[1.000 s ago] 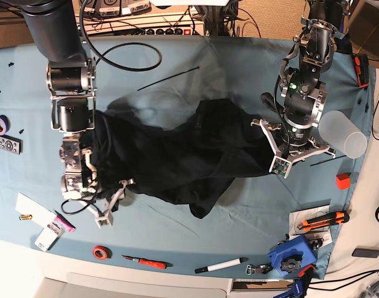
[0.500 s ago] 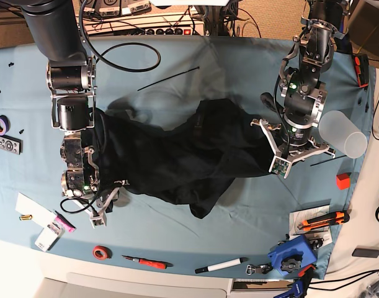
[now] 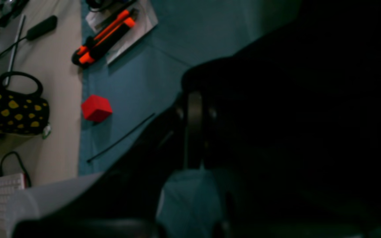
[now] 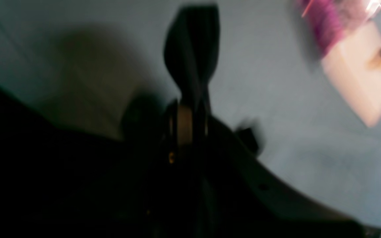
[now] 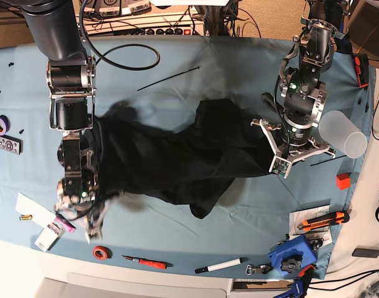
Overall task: Layout the t-shirt on the table in an organized manner, then fold the t-shirt properly
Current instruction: 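Pull the grasped edge away from the left gripper with the right gripper, then lift the t-shirt with both grippers and shake it out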
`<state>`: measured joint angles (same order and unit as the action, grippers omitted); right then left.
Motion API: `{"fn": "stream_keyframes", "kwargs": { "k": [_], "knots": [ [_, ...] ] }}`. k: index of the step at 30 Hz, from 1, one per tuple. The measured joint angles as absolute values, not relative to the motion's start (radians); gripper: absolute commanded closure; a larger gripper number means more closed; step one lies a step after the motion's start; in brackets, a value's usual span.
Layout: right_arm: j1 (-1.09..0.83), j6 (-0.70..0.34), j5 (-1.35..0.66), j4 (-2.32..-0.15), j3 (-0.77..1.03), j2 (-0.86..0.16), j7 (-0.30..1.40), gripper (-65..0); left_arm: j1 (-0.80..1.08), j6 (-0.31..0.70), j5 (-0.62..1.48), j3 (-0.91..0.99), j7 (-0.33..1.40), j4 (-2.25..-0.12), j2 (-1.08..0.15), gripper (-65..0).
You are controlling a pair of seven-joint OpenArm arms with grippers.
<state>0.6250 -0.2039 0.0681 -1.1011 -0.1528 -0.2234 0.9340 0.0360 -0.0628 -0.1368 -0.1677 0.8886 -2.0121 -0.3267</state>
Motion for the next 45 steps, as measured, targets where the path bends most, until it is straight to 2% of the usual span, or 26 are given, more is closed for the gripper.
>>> {"fn": "stream_keyframes", "kwargs": {
  "k": [8,13,17,23,28,31,38,45],
  "knots": [
    [0.634,-0.163,0.056,-1.402,-0.131,-0.249,0.971,0.0,0.036,-0.063,-0.136,-0.168,0.889,-2.012,-0.327,0.0],
    [0.632,-0.159,0.054,-1.422,-0.045,-0.278,0.989,0.0,0.026,-0.057,-0.136,-0.168,0.85,-2.012,-0.327,0.0],
    [0.632,-0.157,0.054,-1.42,0.049,-0.304,0.994,0.0,-0.062,0.014,-0.023,-0.169,0.819,-1.995,-0.326,0.0],
    [0.688,-0.177,-0.03,-1.288,0.096,-0.349,0.958,0.0,-0.248,0.064,0.068,-0.17,0.777,-1.787,-0.324,0.0],
    [0.849,-0.218,-0.073,-1.103,0.098,-0.368,0.845,0.0,-0.489,0.138,0.162,-0.17,0.763,-1.565,-0.324,0.0],
    [0.944,-0.223,-0.081,-1.05,0.097,-0.367,0.819,0.0,-0.617,0.143,0.191,-0.17,0.785,-1.469,-0.323,0.0],
    [1.113,-0.215,-0.234,-1.103,0.098,-0.405,0.962,0.0,-0.873,0.139,0.234,-0.17,0.892,-1.439,-0.343,0.0],
    [1.098,-0.26,-0.31,-1.221,0.098,-0.449,1.168,0.0,-0.919,0.212,0.391,-0.17,1.031,-1.438,-0.382,0.0]
  ]
}}
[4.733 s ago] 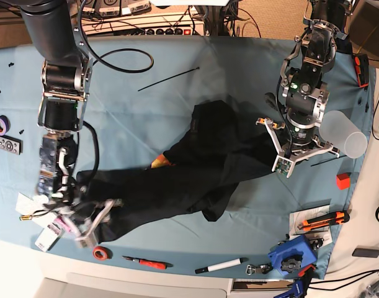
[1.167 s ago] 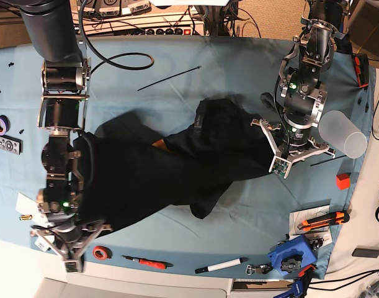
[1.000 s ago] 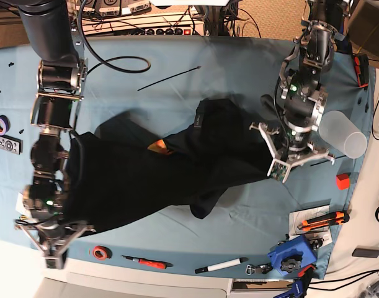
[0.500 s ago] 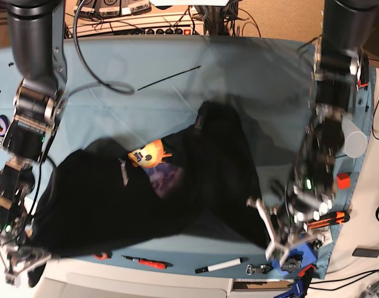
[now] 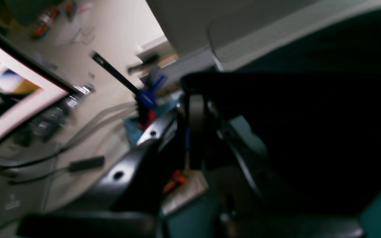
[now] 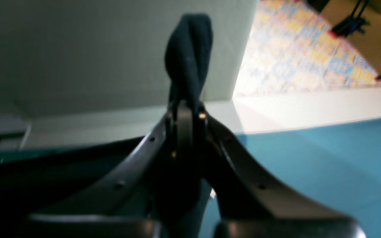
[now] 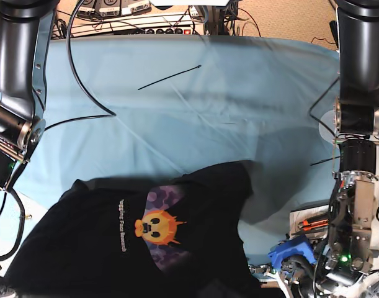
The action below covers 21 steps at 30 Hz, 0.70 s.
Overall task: Layout the t-shirt on the table in an organized manner, then fold the t-shirt properly
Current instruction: 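Lift the t-shirt with both grippers and shake it out, then lower the t-shirt and regrasp its edge with the left gripper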
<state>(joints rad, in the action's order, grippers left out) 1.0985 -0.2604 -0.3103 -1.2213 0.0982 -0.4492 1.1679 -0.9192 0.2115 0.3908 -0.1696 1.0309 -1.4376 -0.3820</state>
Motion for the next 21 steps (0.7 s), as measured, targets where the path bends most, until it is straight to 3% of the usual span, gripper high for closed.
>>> {"fn": "stream_keyframes", "kwargs": {
  "k": [8,21],
  "knots": [
    [0.943,-0.304,-0.419,-1.224,0.097,-0.448,1.257,0.0,-0.738,0.292,0.54,-0.169,1.129,-1.52,-0.405,0.0],
    [0.599,-0.338,-0.507,-1.348,0.096,-0.444,1.286,0.0,-0.151,0.3,0.471,-0.167,1.116,-1.931,-0.408,0.0]
  ]
}}
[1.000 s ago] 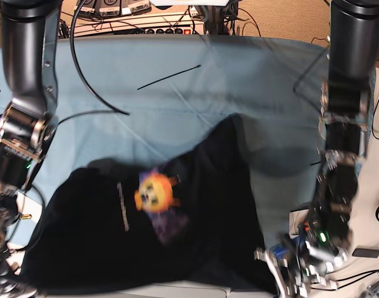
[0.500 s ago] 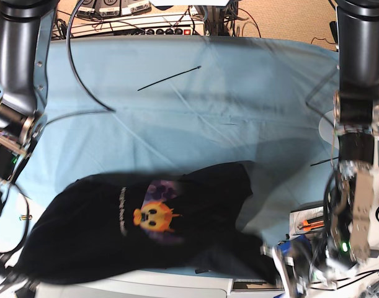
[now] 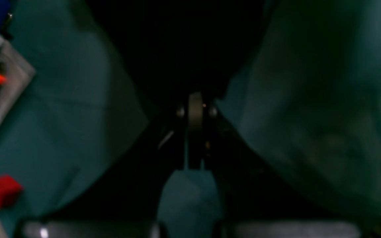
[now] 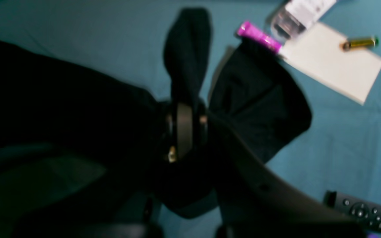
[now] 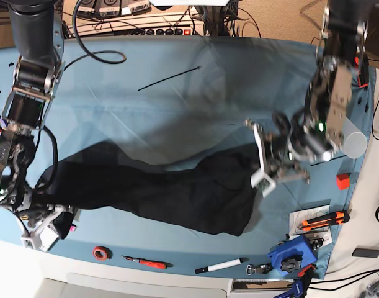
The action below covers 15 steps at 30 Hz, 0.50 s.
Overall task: Layout the t-shirt on the table in an organized manner, then fold the t-shirt properly
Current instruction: 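Lower the t-shirt and regrasp its edge with the left gripper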
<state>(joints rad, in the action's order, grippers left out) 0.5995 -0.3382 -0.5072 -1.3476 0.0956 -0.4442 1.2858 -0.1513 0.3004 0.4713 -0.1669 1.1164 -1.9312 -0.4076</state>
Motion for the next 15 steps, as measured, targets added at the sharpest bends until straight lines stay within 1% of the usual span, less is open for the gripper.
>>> {"fn": "stream_keyframes", "kwargs": {
  "k": [4,7,10,12,14,15],
  "knots": [
    [0.496,-0.34,-0.504,-1.427,0.095,-0.443,1.285,0.0,-0.055,0.3,0.386,-0.167,1.076,-1.951,-0.407,0.0],
    [0.43,-0.34,-0.496,-1.475,0.095,-0.443,1.283,0.0,-0.048,0.251,0.358,-0.167,1.102,-1.961,-0.408,0.0],
    [0.364,-0.34,-0.496,-1.518,0.095,-0.443,1.28,0.0,-0.036,0.25,0.356,-0.161,1.124,-2.016,-0.407,0.0],
    [0.33,-0.34,-0.483,-1.534,0.095,-0.443,1.275,0.0,-0.014,0.249,0.356,-0.147,1.087,-2.066,-0.408,0.0],
    [0.315,-0.34,-0.442,-1.538,0.095,-0.443,1.253,0.0,-0.01,0.252,0.348,-0.135,0.999,-2.085,-0.405,0.0],
    [0.314,-0.34,-0.432,-1.538,0.095,-0.444,1.252,0.0,-0.015,0.252,0.31,-0.134,0.95,-2.082,-0.402,0.0]
  ]
}}
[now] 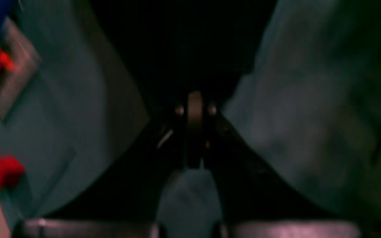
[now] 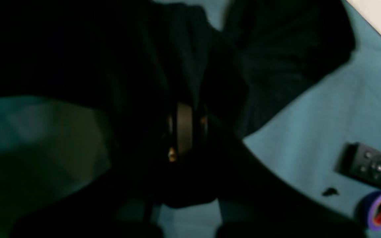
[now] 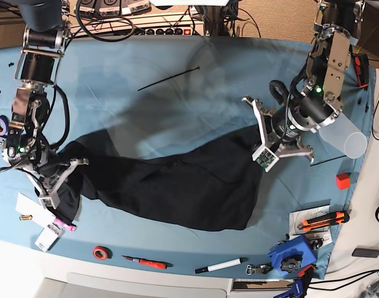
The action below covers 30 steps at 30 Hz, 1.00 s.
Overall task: Layout the t-shirt on the table in an organized manner, then fold the t-shirt properly
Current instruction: 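Lower the t-shirt and regrasp its edge with the left gripper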
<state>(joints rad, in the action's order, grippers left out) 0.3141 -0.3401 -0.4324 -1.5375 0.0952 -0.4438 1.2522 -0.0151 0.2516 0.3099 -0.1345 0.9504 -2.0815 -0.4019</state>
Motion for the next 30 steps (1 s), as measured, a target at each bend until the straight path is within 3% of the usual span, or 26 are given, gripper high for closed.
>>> {"fn": "stream_keyframes", "kwargs": {
  "k": [5,9,10,12,14,18,24,27,30],
  "knots": [
    [0.318,-0.336,-0.417,-1.538,0.095,-0.443,1.237,0.0,-0.099,0.25,0.208,-0.13,0.807,-1.898,-0.359,0.0],
    [0.318,-0.336,-0.416,-1.538,0.096,-0.443,1.23,0.0,-0.179,0.247,0.21,-0.13,0.862,-1.702,-0.335,0.0],
    [0.318,-0.337,-0.416,-1.538,0.095,-0.443,1.23,0.0,-0.185,0.25,0.21,-0.13,0.897,-1.683,-0.336,-3.9],
    [0.318,-0.337,-0.402,-1.538,0.095,-0.442,1.23,0.0,-0.186,0.244,0.212,-0.13,0.93,-1.678,-0.338,-19.6],
    [0.318,-0.337,-0.392,-1.538,0.095,-0.443,1.23,0.0,-0.186,0.204,0.237,-0.13,0.929,-1.678,-0.338,-30.5],
    [0.318,-0.337,-0.392,-1.538,0.095,-0.443,1.23,0.0,-0.192,0.191,0.235,-0.13,0.923,-1.678,-0.338,-32.9],
    [0.318,-0.337,-0.393,-1.538,0.095,-0.443,1.23,0.0,-0.192,0.547,0.16,-0.13,0.925,-1.679,-0.345,-32.8],
    [0.318,-0.337,-0.393,-1.538,0.095,-0.443,1.23,0.0,-0.192,0.585,0.166,-0.151,0.809,-1.679,-0.375,-32.8],
    [0.318,-0.337,-0.393,-1.538,0.095,-0.443,1.23,0.0,-0.193,0.607,0.044,-0.193,0.754,-1.68,-0.396,-32.8]
  ]
}}
